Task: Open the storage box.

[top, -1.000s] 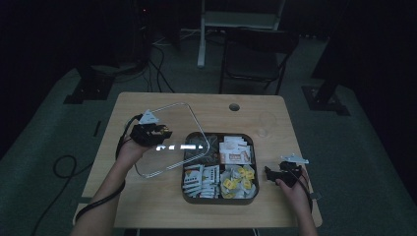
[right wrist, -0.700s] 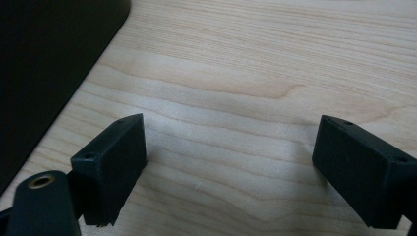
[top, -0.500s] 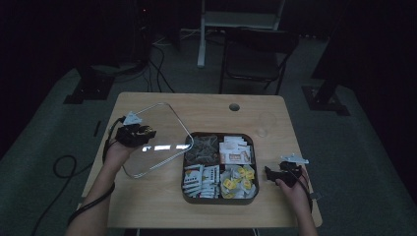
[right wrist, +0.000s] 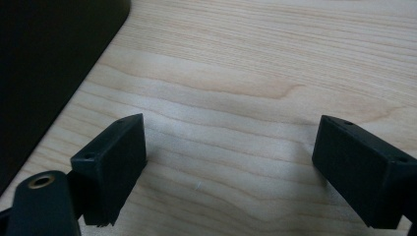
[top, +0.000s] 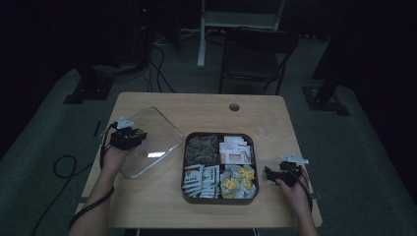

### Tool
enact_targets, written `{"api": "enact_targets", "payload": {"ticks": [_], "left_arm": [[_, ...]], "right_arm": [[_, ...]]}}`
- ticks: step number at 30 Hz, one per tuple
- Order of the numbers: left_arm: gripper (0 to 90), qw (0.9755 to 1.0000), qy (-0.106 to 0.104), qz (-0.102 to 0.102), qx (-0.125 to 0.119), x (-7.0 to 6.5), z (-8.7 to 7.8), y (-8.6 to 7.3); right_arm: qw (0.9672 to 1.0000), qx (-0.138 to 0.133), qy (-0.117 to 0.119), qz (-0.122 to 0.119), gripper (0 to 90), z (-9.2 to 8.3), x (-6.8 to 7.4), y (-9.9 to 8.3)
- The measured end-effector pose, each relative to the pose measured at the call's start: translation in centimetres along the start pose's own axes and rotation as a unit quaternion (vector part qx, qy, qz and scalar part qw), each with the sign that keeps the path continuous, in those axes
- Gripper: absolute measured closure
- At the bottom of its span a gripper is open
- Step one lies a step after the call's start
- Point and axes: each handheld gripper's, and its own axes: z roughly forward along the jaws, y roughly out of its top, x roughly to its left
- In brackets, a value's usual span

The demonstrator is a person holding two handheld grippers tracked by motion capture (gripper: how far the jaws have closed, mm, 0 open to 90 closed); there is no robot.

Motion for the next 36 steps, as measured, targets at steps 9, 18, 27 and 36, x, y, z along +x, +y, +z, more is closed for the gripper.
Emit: {"api": "enact_targets", "payload": {"ticks": [9, 18, 27, 36], "left_arm": [[59.7, 0.9997, 0.016, -0.019, 0.007, 0.1, 1.9, -0.8], [59.7, 0.9990, 0.026, -0.036, 0.012, -0.1, 4.0, -0.9], [59.6, 0.9988, 0.030, -0.030, 0.023, -0.5, 5.6, -0.4], [59.5, 0.9987, 0.034, -0.035, 0.017, -0.4, 6.6, -0.7]], "right_arm": [[1.0000, 0.000, 0.000, 0.000, 12.7, 0.0, 0.0, 0.0], [1.0000, 0.000, 0.000, 0.000, 12.6, 0.0, 0.0, 0.0], [1.0000, 0.000, 0.000, 0.000, 12.7, 0.0, 0.0, 0.0], [1.0000, 0.000, 0.000, 0.000, 12.7, 0.0, 0.0, 0.0]]}}
